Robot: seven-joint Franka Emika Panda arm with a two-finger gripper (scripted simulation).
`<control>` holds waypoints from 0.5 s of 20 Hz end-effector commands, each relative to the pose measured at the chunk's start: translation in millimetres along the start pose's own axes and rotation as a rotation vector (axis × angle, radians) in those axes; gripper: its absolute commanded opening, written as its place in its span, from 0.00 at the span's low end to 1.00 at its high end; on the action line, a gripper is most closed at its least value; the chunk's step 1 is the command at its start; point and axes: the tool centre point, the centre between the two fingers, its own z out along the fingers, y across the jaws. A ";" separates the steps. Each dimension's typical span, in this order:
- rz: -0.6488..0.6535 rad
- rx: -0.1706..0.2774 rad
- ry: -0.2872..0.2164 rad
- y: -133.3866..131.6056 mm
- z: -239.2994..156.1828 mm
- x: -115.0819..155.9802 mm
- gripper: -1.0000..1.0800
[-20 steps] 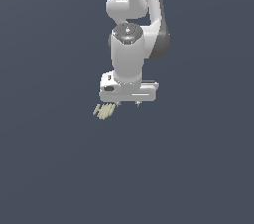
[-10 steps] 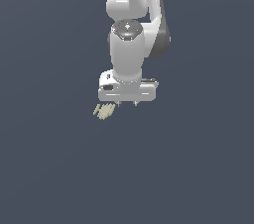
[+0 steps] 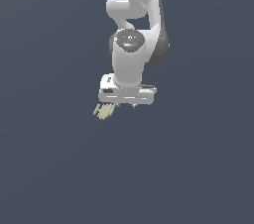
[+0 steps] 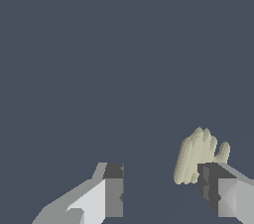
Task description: Pick up the object and move it to a goal position.
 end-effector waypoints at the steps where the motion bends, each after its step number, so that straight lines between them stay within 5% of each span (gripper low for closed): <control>1: 0.028 -0.022 -0.026 2.5 9.3 -3.1 0.62; 10: 0.178 -0.159 -0.144 18.9 52.8 -20.0 0.62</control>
